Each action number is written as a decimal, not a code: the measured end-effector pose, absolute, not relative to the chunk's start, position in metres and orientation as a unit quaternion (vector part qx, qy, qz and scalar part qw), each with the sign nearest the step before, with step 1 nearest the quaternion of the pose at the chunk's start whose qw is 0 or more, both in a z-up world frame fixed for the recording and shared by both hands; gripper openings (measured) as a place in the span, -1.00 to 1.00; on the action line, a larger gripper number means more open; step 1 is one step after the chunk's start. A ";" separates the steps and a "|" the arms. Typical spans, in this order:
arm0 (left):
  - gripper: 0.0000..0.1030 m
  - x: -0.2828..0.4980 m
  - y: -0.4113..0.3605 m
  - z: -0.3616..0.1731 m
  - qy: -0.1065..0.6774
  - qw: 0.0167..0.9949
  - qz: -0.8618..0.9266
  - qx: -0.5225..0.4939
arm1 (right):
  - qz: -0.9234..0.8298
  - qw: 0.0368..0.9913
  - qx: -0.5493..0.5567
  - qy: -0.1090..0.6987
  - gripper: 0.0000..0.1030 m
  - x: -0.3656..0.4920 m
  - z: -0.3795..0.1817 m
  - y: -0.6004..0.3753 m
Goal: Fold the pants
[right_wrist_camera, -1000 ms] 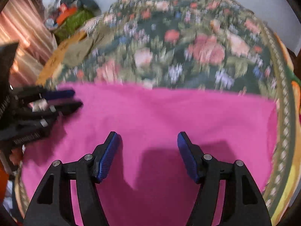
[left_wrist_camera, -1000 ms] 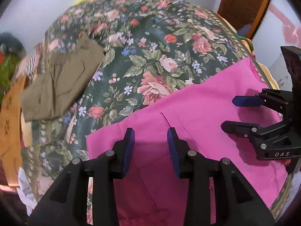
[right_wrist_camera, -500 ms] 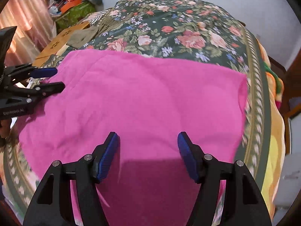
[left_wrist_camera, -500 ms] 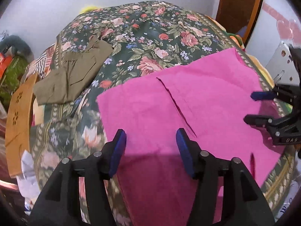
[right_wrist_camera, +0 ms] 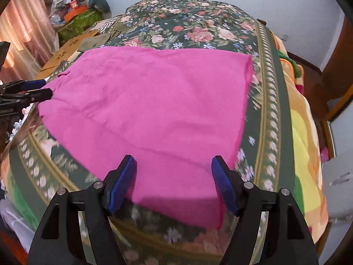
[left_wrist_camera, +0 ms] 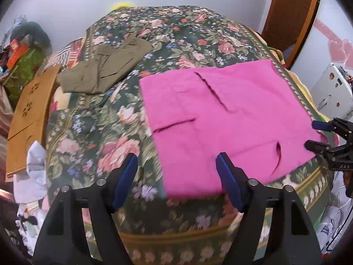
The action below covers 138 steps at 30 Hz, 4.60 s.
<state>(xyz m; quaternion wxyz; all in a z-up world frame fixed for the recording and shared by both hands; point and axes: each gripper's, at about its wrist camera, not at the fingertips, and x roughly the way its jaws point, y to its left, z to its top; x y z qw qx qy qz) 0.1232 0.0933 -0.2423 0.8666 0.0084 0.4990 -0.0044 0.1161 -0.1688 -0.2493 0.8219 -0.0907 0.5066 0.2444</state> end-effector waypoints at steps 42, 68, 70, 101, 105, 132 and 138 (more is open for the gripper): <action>-0.41 0.135 0.121 -0.261 0.524 0.781 -0.018 -0.338 | 0.348 0.796 -0.036 0.494 0.34 0.125 -0.258 -0.104; -0.66 0.109 0.060 -0.165 0.361 0.930 0.069 0.024 | 0.285 0.825 0.006 0.488 0.31 0.093 -0.251 -0.171; -0.67 0.114 0.044 -0.154 0.352 0.935 0.043 0.029 | 0.277 0.827 0.014 0.489 0.31 0.093 -0.251 -0.177; 0.01 0.171 -0.091 -0.226 0.543 0.817 -0.197 -0.012 | 0.220 0.861 0.073 0.454 0.33 0.081 -0.222 -0.231; 0.28 0.168 -0.078 -0.205 0.506 0.842 -0.189 -0.009 | 0.219 0.868 0.077 0.439 0.33 0.078 -0.209 -0.235; 0.45 0.330 -0.006 -0.290 0.543 0.827 -0.038 0.140 | 0.227 0.843 0.089 0.479 0.33 0.103 -0.261 -0.211; 0.63 0.323 0.001 -0.312 0.531 0.825 -0.042 0.189 | 0.223 0.849 0.064 0.475 0.33 0.109 -0.263 -0.218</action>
